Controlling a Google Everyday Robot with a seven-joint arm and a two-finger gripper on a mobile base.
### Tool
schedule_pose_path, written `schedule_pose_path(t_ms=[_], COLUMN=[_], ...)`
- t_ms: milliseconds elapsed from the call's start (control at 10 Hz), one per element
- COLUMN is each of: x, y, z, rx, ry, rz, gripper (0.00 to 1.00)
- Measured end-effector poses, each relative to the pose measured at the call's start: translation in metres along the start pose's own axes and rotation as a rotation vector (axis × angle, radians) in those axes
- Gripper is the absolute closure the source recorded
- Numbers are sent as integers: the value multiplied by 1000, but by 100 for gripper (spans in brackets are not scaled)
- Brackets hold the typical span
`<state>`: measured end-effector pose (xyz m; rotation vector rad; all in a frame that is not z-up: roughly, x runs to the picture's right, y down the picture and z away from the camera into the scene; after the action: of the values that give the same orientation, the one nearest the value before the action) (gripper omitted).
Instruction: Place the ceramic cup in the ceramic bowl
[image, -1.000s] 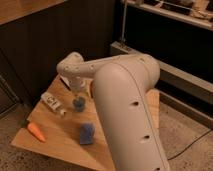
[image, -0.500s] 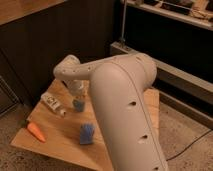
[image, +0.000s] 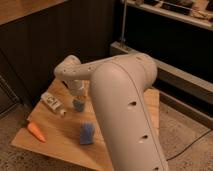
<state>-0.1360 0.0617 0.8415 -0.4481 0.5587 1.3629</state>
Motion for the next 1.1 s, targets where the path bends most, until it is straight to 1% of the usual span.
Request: schedule_pose_path(t_ms=[200, 300, 800, 1100], x=[0, 0, -5, -5], y=[-2, -2, 1, 0], z=[4, 5, 8, 10], rx=[-3, -5, -25, -25], ry=[8, 9, 12, 21], rz=[5, 4, -3, -6], gripper=[33, 31, 30, 30])
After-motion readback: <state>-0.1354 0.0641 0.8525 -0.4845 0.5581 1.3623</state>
